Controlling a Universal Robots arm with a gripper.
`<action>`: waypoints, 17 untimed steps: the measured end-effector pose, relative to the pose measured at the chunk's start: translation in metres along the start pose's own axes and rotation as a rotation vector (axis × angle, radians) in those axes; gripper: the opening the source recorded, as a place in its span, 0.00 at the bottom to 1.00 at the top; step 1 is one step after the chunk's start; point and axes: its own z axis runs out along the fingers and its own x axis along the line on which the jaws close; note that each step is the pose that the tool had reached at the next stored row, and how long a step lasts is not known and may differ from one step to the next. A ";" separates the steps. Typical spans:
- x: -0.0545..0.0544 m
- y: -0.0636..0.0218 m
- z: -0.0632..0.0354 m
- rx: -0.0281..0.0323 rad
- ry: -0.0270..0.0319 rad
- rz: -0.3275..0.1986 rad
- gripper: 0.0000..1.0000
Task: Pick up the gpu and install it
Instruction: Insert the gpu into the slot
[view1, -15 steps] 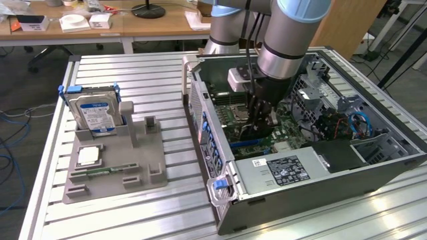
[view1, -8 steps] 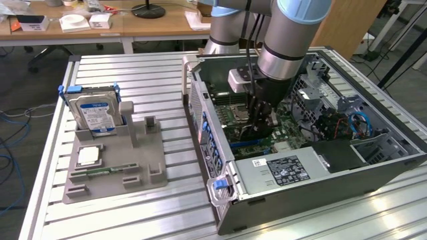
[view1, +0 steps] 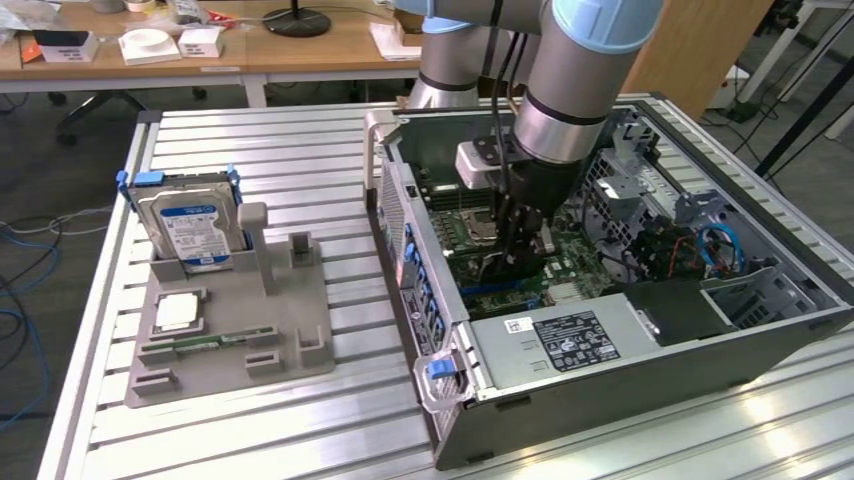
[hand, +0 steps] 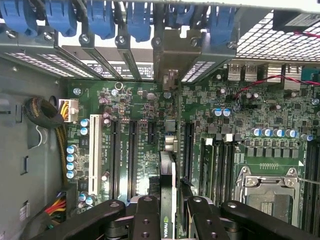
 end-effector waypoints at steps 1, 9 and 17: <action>0.000 0.0001 0.0003 0.0000 -0.0001 0.000 0.26; 0.000 0.0003 0.0005 0.0005 -0.0012 0.001 0.26; 0.000 0.0011 -0.0001 0.0005 -0.0011 0.004 0.26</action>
